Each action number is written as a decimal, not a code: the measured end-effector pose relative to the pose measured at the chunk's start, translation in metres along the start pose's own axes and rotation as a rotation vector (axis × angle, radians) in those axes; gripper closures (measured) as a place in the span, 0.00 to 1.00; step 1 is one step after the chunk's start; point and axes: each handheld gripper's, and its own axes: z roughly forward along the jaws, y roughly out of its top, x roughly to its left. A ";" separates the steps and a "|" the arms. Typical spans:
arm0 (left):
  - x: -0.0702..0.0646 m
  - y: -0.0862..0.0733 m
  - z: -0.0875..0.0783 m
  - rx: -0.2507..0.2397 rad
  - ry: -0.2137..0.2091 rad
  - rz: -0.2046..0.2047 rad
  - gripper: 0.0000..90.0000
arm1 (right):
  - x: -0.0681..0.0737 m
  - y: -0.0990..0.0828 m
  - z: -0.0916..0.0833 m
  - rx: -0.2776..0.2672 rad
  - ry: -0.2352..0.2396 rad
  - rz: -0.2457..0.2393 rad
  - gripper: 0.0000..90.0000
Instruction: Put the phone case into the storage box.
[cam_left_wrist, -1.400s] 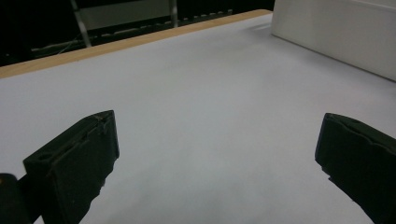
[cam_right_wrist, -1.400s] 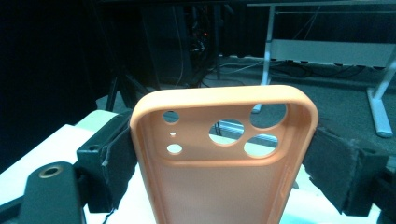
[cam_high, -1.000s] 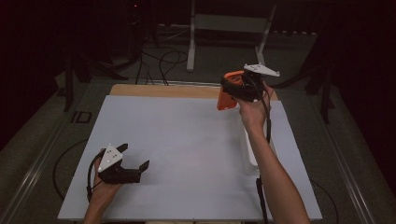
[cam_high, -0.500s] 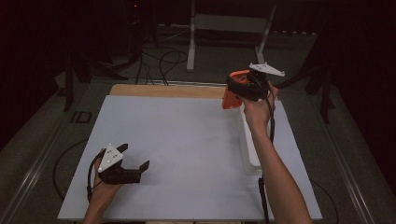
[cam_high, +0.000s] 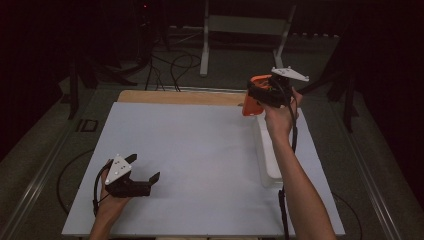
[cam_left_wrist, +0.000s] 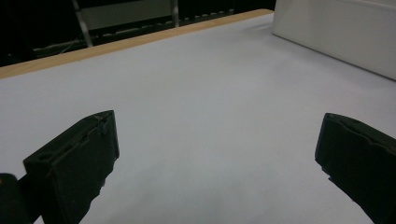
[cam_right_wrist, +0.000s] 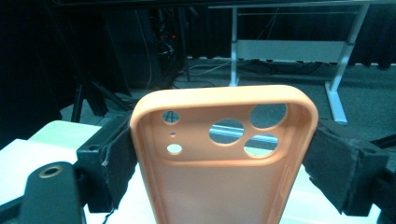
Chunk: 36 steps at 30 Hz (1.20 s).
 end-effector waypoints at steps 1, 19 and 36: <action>0.000 0.000 0.000 0.002 0.000 0.003 0.00 | 0.000 0.000 0.000 0.001 -0.001 0.000 0.18; 0.000 0.000 0.001 0.007 -0.002 0.008 0.00 | -0.016 -0.002 -0.001 0.006 -0.046 0.014 0.18; 0.000 0.000 0.000 0.002 0.000 0.001 0.00 | -0.027 -0.003 -0.002 0.014 -0.086 0.011 0.18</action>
